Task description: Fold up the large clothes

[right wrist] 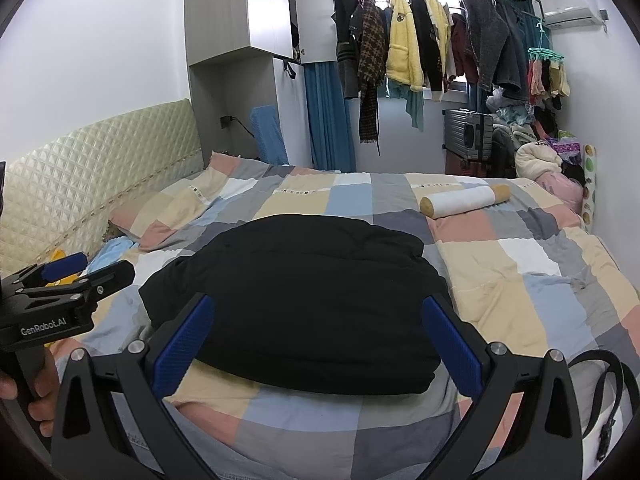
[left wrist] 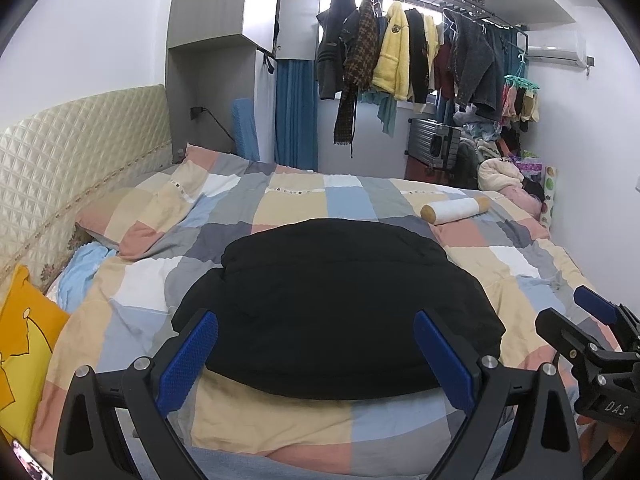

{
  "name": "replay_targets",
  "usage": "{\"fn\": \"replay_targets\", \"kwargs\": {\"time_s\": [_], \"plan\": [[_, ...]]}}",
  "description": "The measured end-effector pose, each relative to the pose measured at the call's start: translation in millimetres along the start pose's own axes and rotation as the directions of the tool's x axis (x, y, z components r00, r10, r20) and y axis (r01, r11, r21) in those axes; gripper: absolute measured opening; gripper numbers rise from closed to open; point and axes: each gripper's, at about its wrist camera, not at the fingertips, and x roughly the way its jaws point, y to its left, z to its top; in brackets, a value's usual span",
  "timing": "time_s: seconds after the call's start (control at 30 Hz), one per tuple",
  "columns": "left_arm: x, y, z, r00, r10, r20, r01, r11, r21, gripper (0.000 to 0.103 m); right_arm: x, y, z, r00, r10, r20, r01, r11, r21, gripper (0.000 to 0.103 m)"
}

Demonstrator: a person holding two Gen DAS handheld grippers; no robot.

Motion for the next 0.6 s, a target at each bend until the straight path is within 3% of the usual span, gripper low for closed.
{"fn": "replay_targets", "kwargs": {"time_s": [0.6], "plan": [[-4.2, -4.4, 3.0, 1.000, -0.018, 0.002, 0.018, 1.000, -0.005, 0.099, 1.4, -2.6, -1.2, 1.000, -0.005, -0.010, 0.005, 1.000, 0.002, 0.103]]}}
